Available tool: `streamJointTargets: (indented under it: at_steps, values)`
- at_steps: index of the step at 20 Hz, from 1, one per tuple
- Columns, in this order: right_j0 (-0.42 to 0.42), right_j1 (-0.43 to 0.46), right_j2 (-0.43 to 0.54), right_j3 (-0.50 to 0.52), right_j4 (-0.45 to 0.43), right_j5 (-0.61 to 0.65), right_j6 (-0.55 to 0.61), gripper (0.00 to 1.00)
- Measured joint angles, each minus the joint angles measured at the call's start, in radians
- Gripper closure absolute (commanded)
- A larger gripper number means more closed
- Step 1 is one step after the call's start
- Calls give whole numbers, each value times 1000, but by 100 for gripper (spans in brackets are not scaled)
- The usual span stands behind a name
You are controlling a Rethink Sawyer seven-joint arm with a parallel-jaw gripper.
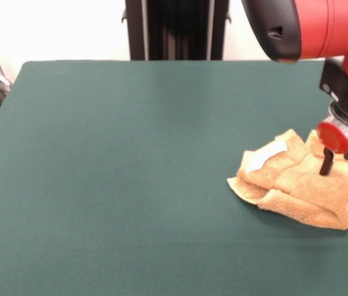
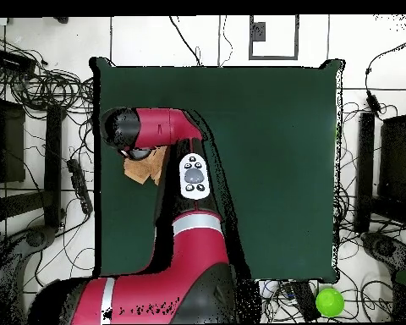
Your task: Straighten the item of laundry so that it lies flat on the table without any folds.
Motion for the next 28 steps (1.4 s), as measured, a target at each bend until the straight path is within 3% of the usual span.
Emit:
streamJointTargets:
  at_steps: [14, 28]
  values:
    - [-23, 34, 6, -15, 8, 7, 0, 0]
    - [-38, -26, 22, 118, 6, -173, 0, 0]
